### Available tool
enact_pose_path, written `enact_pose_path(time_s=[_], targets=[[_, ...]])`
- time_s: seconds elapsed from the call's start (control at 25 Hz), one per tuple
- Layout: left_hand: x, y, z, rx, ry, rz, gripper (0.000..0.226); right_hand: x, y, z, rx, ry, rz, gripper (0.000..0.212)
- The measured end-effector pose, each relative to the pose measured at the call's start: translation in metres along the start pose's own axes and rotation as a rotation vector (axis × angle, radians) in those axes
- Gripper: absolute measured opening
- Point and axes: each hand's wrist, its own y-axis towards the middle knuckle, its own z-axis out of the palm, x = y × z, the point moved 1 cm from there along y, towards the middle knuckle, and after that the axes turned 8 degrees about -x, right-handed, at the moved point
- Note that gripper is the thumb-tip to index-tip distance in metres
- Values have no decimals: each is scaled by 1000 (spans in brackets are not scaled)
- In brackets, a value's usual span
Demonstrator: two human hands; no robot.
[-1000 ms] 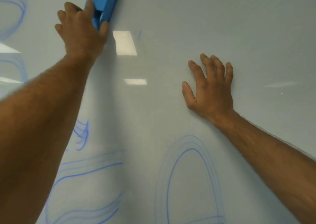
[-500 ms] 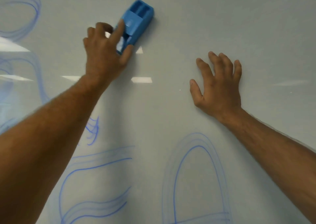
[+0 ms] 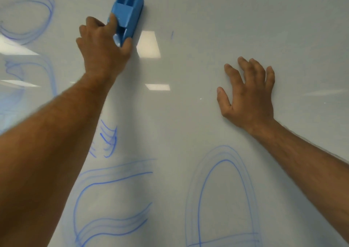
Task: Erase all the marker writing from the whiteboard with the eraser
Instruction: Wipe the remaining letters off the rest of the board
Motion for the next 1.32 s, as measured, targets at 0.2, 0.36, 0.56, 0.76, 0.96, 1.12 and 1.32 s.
enact_pose_path(time_s=[0.2, 0.36, 0.56, 0.76, 0.96, 1.12, 1.32], targets=[[-46, -13, 9, 58, -138, 248, 61, 2, 0, 0, 10, -6, 4, 62], [-76, -32, 15, 118, -187, 586, 62, 0, 1, -3, -1, -17, -7, 61], [-35, -2, 9, 56, -73, 263, 60, 2, 0, -2, 4, -19, -1, 61], [-20, 4, 13, 0, -59, 40, 63, 2, 0, -3, 11, -25, 7, 61], [-9, -24, 15, -40, -271, 528, 57, 4, 0, -3, 21, -34, 11, 61], [5, -34, 14, -25, -280, 710, 56, 3, 0, -4, 30, -27, 9, 62], [61, -7, 3, -67, -195, 383, 59, 19, 3, -9, 43, 26, 126, 64]])
